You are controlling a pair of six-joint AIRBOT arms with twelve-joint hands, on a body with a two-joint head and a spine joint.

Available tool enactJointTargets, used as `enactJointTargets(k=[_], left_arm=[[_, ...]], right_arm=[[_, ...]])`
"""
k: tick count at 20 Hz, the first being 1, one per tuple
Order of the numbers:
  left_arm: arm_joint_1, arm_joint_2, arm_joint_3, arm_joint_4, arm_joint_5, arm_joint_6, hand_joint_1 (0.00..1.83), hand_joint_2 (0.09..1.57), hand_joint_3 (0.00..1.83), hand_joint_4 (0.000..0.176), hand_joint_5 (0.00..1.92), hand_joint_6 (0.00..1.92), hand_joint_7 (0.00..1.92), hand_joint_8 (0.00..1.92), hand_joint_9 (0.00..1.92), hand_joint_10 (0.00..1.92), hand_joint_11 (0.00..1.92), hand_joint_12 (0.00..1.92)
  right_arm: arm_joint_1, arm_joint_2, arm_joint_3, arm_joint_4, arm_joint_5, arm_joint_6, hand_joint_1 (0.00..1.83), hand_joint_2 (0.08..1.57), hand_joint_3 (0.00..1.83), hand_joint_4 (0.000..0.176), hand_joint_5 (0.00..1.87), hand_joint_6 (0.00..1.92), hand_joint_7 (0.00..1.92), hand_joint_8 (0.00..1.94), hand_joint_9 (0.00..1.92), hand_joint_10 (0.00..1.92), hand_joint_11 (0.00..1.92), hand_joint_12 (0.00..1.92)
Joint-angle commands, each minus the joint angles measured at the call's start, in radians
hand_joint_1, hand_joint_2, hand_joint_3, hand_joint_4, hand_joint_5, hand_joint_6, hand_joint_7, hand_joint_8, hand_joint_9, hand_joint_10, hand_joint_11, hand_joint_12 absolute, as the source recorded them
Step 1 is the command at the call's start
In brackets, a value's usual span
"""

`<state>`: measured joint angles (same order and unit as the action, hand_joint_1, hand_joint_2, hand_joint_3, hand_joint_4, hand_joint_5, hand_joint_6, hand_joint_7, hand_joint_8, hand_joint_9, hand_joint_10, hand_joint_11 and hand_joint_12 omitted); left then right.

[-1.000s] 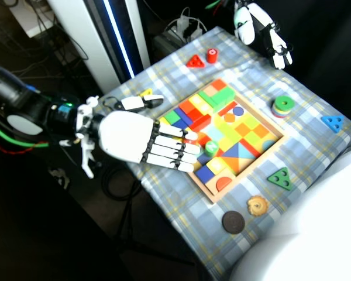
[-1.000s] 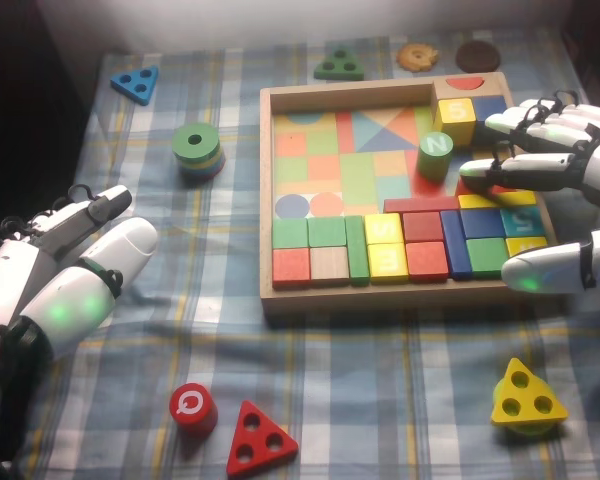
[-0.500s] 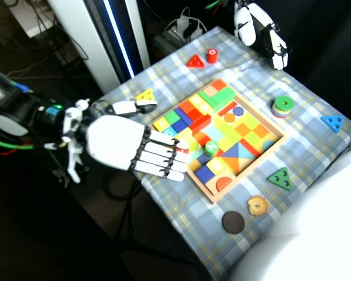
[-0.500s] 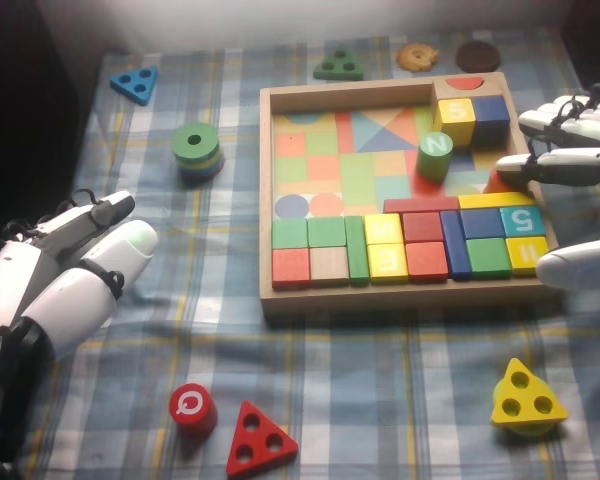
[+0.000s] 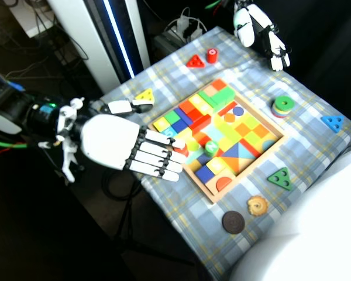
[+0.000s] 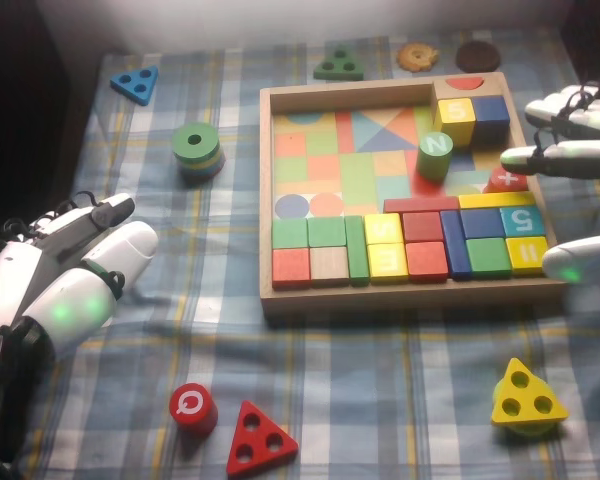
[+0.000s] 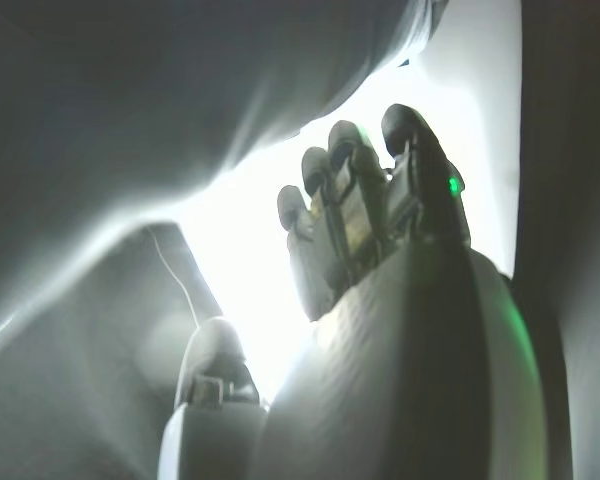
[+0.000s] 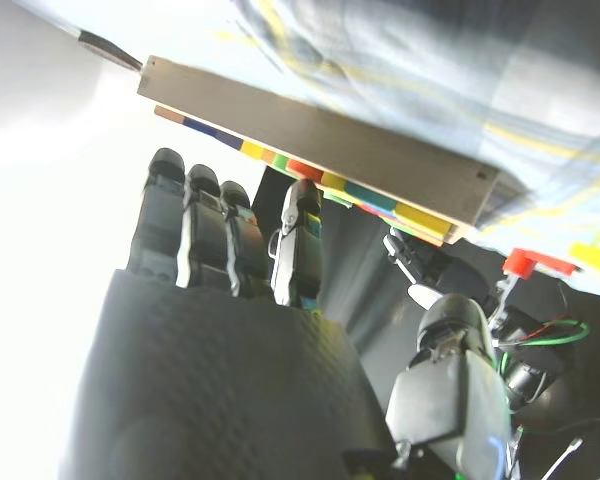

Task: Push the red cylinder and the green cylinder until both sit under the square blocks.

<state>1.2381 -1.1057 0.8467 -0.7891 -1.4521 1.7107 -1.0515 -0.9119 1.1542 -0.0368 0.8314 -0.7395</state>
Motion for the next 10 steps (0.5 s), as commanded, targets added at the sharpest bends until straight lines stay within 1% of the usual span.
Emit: enactJointTargets(k=[1,2,3,4,5,6,7,8,9,10], left_arm=[[-0.005,0.002,0.004,0.046,-0.112,-0.009,0.00,1.20,0.00,0.052,0.49,0.00,0.42,0.00,0.33,0.01,0.00,0.34],[-0.005,0.002,0.004,0.046,-0.112,-0.009,0.00,1.20,0.00,0.048,0.49,0.00,0.43,0.00,0.33,0.01,0.00,0.39],[-0.005,0.002,0.005,0.046,-0.111,-0.009,0.00,1.19,0.00,0.057,0.50,0.00,0.43,0.00,0.33,0.01,0.00,0.40],[-0.005,0.002,0.005,0.046,-0.111,-0.009,0.00,1.19,0.00,0.061,0.50,0.00,0.44,0.00,0.33,0.01,0.00,0.38],[-0.005,0.001,0.005,0.046,-0.110,-0.009,0.00,1.19,0.00,0.062,0.51,0.00,0.44,0.00,0.33,0.01,0.00,0.39],[-0.005,0.001,0.005,0.046,-0.110,-0.009,0.00,1.20,0.00,0.063,0.51,0.00,0.44,0.00,0.33,0.00,0.00,0.35],[-0.005,0.000,0.006,0.046,-0.109,-0.010,0.00,1.20,0.00,0.073,0.50,0.00,0.43,0.00,0.31,0.00,0.00,0.28],[-0.005,-0.001,0.006,0.046,-0.109,-0.011,0.00,1.20,0.00,0.074,0.50,0.00,0.43,0.00,0.32,0.01,0.00,0.26],[-0.005,-0.001,0.006,0.046,-0.109,-0.012,0.00,1.21,0.00,0.065,0.50,0.00,0.43,0.00,0.31,0.01,0.00,0.25],[-0.005,-0.001,0.007,0.046,-0.110,-0.015,0.00,1.21,0.00,0.067,0.50,0.00,0.43,0.00,0.32,0.01,0.00,0.25]], right_arm=[[0.016,0.006,-0.003,0.023,0.140,-0.001,0.00,0.88,0.00,0.137,0.30,0.00,0.00,0.00,0.00,0.00,0.00,0.00],[0.025,0.006,-0.003,0.023,0.145,-0.001,0.00,0.88,0.00,0.133,0.32,0.01,0.00,0.00,0.00,0.00,0.00,0.00],[0.033,-0.001,-0.001,0.022,0.146,-0.002,0.00,0.88,0.00,0.127,0.32,0.01,0.00,0.00,0.00,0.00,0.00,0.00],[0.042,-0.013,0.005,0.020,0.146,-0.004,0.00,0.87,0.00,0.149,0.31,0.00,0.00,0.00,0.00,0.00,0.00,0.00],[0.050,-0.031,0.016,0.017,0.145,-0.004,0.00,0.87,0.00,0.158,0.29,0.00,0.00,0.00,0.00,0.00,0.00,0.00],[0.059,-0.049,0.029,0.014,0.143,-0.004,0.00,0.87,0.00,0.150,0.29,0.00,0.00,0.00,0.00,0.00,0.00,0.00],[0.070,-0.066,0.043,0.014,0.136,-0.004,0.00,0.88,0.00,0.121,0.30,0.01,0.00,0.00,0.00,0.00,0.00,0.00],[0.081,-0.082,0.058,0.012,0.126,-0.004,0.00,0.88,0.00,0.110,0.30,0.00,0.00,0.00,0.00,0.00,0.00,0.00],[0.100,-0.100,0.078,0.001,0.111,-0.002,0.00,0.90,0.01,0.094,0.29,0.00,0.00,0.00,0.00,0.00,0.00,0.00],[0.124,-0.121,0.100,-0.017,0.091,0.003,0.00,0.90,0.01,0.108,0.29,0.00,0.00,0.00,0.00,0.00,0.00,0.00]])
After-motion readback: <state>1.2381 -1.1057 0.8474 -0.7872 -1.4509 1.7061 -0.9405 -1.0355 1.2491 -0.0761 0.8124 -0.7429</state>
